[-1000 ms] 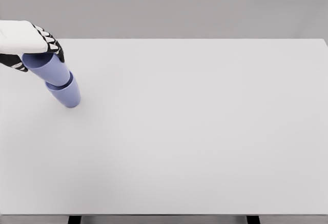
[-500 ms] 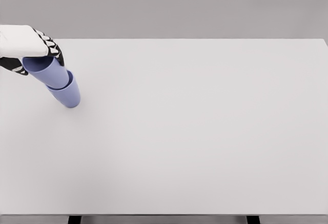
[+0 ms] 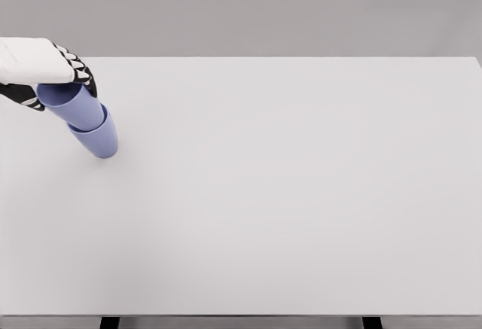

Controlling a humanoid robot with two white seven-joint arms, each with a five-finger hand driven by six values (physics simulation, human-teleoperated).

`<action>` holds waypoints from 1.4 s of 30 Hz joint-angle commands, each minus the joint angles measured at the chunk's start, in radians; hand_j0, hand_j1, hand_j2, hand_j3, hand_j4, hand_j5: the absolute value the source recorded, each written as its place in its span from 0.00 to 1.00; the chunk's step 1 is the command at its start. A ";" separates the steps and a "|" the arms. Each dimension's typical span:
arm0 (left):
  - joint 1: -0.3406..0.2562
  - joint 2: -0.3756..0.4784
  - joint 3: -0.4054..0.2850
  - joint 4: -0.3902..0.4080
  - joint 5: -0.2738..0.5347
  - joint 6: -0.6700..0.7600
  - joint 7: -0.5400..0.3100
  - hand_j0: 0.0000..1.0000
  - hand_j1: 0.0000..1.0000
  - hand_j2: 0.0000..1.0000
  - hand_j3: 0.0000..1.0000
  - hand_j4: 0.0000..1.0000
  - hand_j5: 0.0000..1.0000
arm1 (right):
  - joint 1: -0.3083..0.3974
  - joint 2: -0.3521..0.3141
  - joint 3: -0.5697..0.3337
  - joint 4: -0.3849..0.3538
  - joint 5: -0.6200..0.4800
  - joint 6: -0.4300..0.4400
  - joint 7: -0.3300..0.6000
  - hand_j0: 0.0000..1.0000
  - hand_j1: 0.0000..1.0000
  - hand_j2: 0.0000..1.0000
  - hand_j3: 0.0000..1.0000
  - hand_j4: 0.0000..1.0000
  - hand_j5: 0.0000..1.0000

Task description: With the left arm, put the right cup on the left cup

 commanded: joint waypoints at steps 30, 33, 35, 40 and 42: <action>0.000 0.000 0.003 0.000 0.000 0.002 0.000 0.87 0.87 0.87 0.87 0.87 0.87 | 0.000 0.000 0.000 0.000 0.000 0.000 0.000 1.00 1.00 1.00 1.00 1.00 1.00; 0.000 0.001 0.003 0.000 0.000 0.002 0.000 0.87 0.87 0.87 0.87 0.87 0.87 | 0.000 0.000 0.000 -0.001 0.000 0.000 0.000 1.00 1.00 1.00 1.00 1.00 1.00; 0.000 0.001 0.003 0.000 0.000 0.002 0.000 0.87 0.87 0.87 0.87 0.87 0.87 | 0.000 0.000 0.000 0.000 0.000 0.000 0.000 1.00 1.00 1.00 1.00 1.00 1.00; 0.000 0.003 0.009 -0.001 0.006 0.002 0.000 1.00 1.00 1.00 1.00 1.00 1.00 | 0.000 0.000 0.000 0.000 0.000 0.000 0.000 1.00 1.00 1.00 1.00 1.00 1.00; 0.000 0.003 0.014 -0.001 0.012 0.002 0.000 1.00 1.00 1.00 1.00 1.00 1.00 | 0.000 0.000 0.000 0.000 0.000 0.000 0.000 1.00 1.00 1.00 1.00 1.00 1.00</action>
